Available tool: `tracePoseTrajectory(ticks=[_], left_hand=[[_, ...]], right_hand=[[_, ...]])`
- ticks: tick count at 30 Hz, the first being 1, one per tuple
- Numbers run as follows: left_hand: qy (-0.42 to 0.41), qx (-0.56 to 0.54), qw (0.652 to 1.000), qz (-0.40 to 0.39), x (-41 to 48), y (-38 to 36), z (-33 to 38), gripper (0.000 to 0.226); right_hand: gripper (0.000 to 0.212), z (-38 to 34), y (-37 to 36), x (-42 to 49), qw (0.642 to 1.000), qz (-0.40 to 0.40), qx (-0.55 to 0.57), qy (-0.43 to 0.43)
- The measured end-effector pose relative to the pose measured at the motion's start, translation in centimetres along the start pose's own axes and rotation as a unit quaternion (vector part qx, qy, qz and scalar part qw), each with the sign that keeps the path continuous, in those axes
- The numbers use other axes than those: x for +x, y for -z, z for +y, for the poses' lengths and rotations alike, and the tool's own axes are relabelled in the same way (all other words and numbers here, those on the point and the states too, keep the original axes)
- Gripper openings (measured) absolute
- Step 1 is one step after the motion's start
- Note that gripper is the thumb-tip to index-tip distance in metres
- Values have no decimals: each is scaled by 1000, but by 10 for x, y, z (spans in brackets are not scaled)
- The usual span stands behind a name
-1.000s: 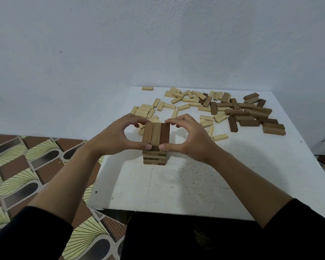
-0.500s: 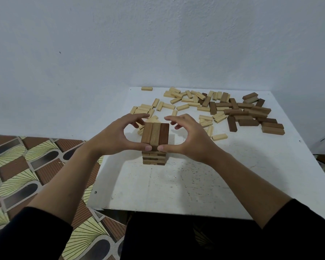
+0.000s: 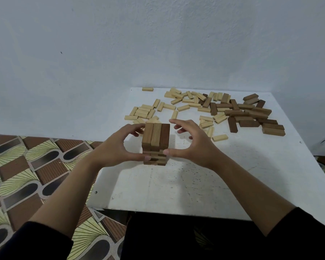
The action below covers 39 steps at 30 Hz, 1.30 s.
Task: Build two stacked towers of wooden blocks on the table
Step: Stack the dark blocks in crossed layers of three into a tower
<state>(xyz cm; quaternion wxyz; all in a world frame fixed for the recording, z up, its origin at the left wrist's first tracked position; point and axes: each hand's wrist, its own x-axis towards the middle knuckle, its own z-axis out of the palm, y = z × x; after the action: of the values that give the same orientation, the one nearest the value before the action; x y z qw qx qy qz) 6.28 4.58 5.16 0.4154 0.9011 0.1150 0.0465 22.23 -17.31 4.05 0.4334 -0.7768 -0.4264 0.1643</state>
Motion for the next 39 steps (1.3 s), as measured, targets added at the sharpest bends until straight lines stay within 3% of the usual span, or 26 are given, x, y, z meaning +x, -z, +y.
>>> tracePoseTrajectory(ticks=[20, 24, 31, 39], left_hand=[[-1, -1, 1000, 21, 9, 1, 10, 92], [-17, 0, 999, 50, 7, 4, 19, 78], [-100, 6, 984, 147, 11, 3, 63, 29], [-172, 4, 975, 142, 13, -24, 122, 20]], right_hand=[[89, -12, 4, 3, 1000, -4, 1, -15], [73, -15, 5, 1, 999, 16, 20, -23], [15, -22, 15, -8, 989, 118, 91, -14], [3, -14, 48, -39, 983, 152, 106, -4]])
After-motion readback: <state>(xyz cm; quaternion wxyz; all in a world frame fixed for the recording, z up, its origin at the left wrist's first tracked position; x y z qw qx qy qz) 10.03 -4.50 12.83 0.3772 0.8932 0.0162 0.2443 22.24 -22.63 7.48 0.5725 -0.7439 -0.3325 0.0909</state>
